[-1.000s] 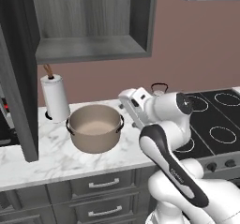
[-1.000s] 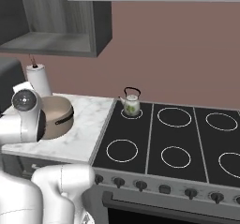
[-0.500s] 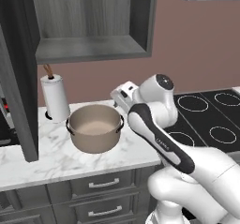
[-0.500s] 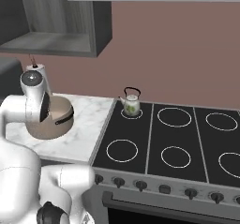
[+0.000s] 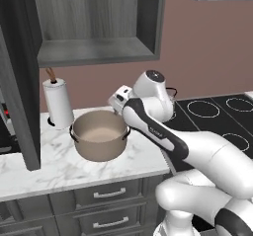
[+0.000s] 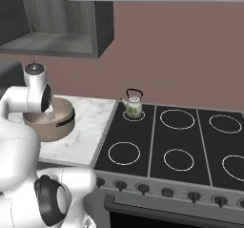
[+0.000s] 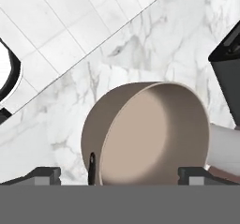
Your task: Pick the kettle from the cabinet and place it on a stove burner. Then pick the pot from the counter and place it on another stove burner. Finally, turn both burners on.
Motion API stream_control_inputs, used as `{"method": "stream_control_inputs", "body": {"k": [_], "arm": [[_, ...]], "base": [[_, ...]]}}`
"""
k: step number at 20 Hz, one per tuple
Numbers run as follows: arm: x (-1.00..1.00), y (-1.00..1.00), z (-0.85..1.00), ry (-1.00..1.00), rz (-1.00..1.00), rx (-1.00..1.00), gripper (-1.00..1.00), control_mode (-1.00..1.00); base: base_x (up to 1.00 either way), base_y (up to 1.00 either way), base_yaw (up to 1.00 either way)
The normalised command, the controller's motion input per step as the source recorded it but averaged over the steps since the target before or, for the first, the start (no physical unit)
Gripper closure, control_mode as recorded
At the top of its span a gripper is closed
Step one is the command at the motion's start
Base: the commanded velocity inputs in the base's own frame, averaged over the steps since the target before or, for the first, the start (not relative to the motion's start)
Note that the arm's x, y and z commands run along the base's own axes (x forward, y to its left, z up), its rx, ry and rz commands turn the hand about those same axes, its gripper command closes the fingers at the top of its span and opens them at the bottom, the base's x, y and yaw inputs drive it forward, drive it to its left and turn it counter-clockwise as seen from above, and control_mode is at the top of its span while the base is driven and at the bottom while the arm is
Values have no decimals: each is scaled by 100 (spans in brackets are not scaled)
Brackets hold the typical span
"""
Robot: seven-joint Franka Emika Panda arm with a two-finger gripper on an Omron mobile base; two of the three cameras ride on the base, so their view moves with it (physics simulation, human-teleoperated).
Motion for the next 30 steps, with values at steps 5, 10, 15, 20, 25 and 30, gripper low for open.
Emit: {"method": "stream_control_inputs", "body": {"k": [5,10,15,20,25,30], "arm": [[1,6,-34,0,3,-2,-100,-100],[0,0,-35,0,2,-1,-100,-100],[1,0,-36,0,1,-3,-100,-100],[5,0,-30,2,2,-6,-100,-100],[14,0,-17,1,2,-4,-100,-100],[22,4,-13,1,2,-4,-100,-100]], "base": [[0,0,0],[0,0,0],[0,0,0],[0,0,0],[0,0,0],[0,0,0]]}}
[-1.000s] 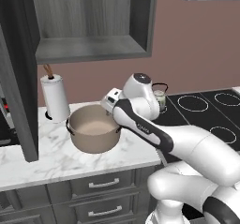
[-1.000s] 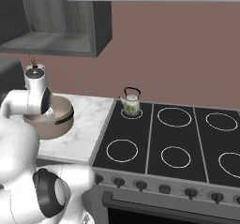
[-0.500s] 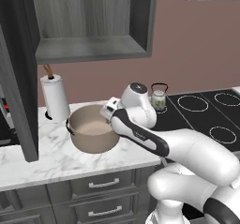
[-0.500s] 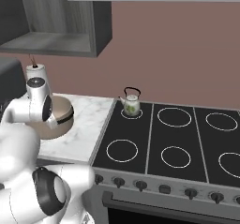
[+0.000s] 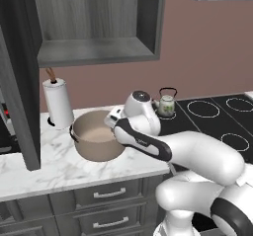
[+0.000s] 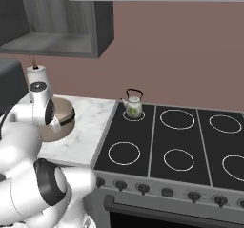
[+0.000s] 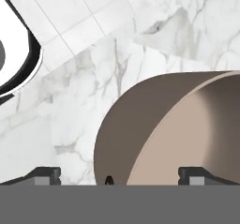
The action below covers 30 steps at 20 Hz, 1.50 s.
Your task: Pick the kettle from the cabinet and place it on a stove burner. Then pick the pot from the counter and place it on another stove burner. Finally, turn both burners on.
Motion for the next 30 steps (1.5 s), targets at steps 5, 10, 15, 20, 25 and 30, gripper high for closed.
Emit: {"method": "stream_control_inputs", "body": {"k": [5,10,15,20,25,30], "arm": [[18,5,-14,1,2,-4,-100,-100],[17,7,-12,0,1,-4,-100,-100],[11,8,-13,1,1,-4,-100,-100],[1,1,-16,0,0,-1,-100,-100],[0,1,-16,0,0,-1,-100,-100],[0,4,-20,0,0,-1,100,-100]], "base": [[0,0,0],[0,0,0],[0,0,0],[0,0,0],[0,0,0],[0,0,0]]}}
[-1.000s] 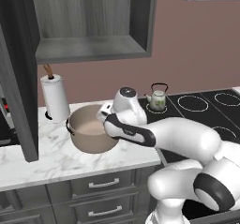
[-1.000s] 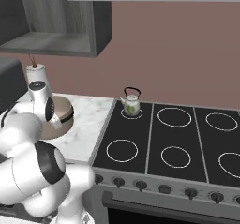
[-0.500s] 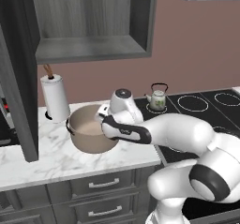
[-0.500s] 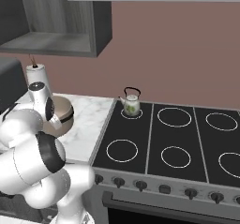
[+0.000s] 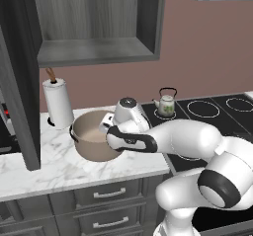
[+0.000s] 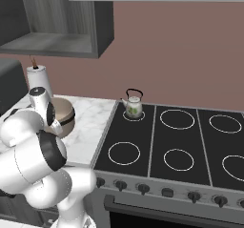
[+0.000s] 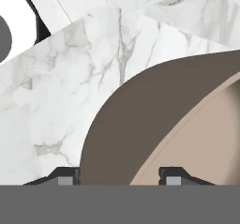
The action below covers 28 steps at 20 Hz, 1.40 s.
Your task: Pick the kettle from the cabinet and place it on a stove burner. Then pick the pot from the counter and place it on another stove burner. Finally, turn both burners on.
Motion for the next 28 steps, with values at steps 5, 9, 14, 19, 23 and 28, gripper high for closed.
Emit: {"method": "stream_control_inputs", "body": {"k": [5,9,14,19,23,28], "arm": [[0,0,-12,3,0,0,100,-100],[0,0,-3,2,0,0,100,-100],[-2,0,3,1,0,0,100,-100],[-10,0,16,0,-1,0,100,-100],[-15,0,21,-1,-2,0,100,-100],[-18,0,22,0,-4,-1,100,-100]], "base": [[0,0,0],[0,0,0],[0,0,0],[0,0,0],[0,0,0],[0,0,0]]}}
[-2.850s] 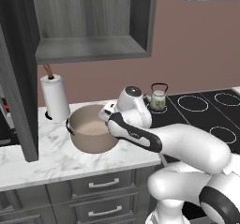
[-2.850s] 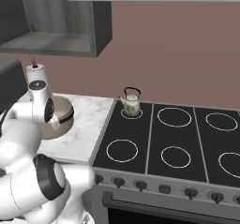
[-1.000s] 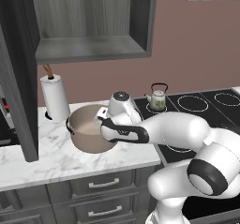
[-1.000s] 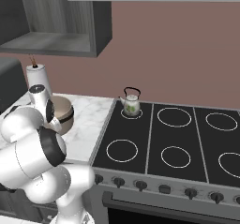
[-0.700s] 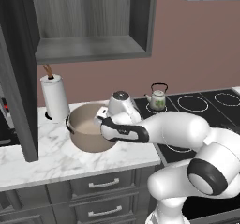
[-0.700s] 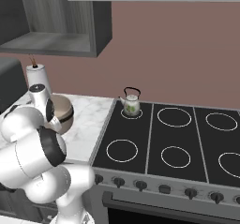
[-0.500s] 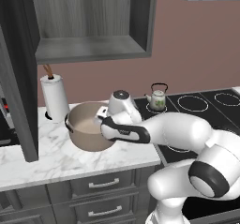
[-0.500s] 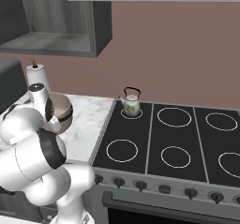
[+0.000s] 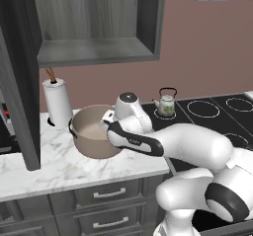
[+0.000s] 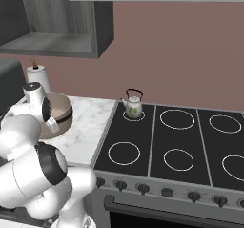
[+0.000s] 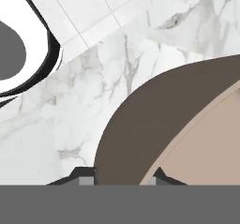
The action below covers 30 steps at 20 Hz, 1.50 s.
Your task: Pick the kettle from the cabinet and place it on a stove burner. Then pick the pot from the counter and place it on another stove burner. Finally, turn both burners on.
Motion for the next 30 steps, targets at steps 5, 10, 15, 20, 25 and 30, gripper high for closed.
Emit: {"method": "stream_control_inputs", "body": {"k": [5,10,15,20,25,30], "arm": [[-22,0,22,0,-5,0,100,-100],[-26,-7,10,0,-5,0,100,-100],[-24,-17,10,2,-5,0,100,-100],[-20,-21,5,2,-4,0,100,-100],[-24,-21,10,1,-5,0,100,-100],[-21,-20,11,2,-4,0,100,-100]], "base": [[0,0,0],[0,0,0],[0,0,0],[0,0,0],[0,0,0],[0,0,0]]}}
